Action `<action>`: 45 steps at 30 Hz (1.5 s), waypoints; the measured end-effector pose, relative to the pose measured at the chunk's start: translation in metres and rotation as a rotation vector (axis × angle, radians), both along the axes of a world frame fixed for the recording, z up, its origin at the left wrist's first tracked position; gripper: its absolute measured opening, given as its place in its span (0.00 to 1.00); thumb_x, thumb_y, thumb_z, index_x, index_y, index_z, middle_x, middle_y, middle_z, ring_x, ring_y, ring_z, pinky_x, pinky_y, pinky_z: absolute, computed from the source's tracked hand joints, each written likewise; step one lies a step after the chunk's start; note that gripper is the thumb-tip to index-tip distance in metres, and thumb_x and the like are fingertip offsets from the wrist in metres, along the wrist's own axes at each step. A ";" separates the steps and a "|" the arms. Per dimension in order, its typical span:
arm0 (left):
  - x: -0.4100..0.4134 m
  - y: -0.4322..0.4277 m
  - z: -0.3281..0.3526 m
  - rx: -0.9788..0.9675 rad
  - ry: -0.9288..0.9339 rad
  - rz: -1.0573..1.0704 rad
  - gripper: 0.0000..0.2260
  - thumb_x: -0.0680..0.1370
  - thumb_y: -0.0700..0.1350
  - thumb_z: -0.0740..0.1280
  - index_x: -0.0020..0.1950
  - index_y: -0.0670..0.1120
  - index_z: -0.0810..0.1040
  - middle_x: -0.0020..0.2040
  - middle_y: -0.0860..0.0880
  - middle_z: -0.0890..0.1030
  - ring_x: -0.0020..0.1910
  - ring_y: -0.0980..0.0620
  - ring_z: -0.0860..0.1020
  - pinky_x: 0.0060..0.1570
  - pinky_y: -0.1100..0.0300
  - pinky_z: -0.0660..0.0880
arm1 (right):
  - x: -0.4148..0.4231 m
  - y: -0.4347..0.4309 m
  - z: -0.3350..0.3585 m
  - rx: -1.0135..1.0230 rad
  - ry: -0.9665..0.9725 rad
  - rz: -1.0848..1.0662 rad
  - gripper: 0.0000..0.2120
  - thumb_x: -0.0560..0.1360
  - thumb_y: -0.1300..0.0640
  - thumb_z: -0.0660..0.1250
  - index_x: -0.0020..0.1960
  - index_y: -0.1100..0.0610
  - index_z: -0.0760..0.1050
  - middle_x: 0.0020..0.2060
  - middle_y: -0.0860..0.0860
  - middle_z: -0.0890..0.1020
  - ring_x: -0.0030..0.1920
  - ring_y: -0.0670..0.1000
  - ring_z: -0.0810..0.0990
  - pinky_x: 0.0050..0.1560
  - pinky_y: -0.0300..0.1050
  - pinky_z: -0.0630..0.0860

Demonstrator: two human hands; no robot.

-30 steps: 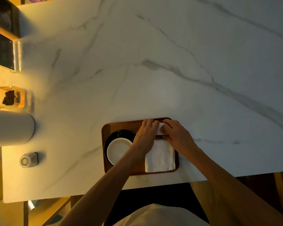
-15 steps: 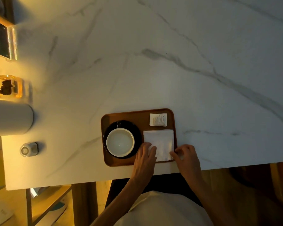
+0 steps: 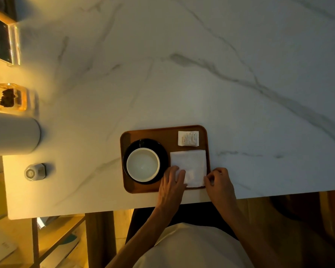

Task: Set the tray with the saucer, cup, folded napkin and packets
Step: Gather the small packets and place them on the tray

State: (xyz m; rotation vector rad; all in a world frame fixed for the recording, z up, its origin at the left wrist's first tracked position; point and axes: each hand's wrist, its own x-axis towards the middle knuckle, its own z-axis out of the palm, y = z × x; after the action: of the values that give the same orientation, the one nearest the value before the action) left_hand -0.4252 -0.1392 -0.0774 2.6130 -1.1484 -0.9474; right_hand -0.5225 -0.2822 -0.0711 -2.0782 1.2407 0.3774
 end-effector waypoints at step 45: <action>0.201 0.070 0.036 -0.224 0.747 1.211 0.17 0.82 0.46 0.60 0.70 0.41 0.67 0.58 0.43 0.76 0.56 0.45 0.76 0.53 0.49 0.77 | 0.143 -0.070 0.023 0.430 -0.225 -0.559 0.17 0.80 0.59 0.59 0.67 0.60 0.73 0.62 0.61 0.78 0.60 0.61 0.76 0.65 0.58 0.72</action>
State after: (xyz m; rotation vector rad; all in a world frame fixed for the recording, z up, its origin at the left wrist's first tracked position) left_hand -0.2242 -0.0689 -0.0413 1.8556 0.4589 -1.1322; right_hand -0.3796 -0.3524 -0.0483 -1.3085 1.3918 0.1281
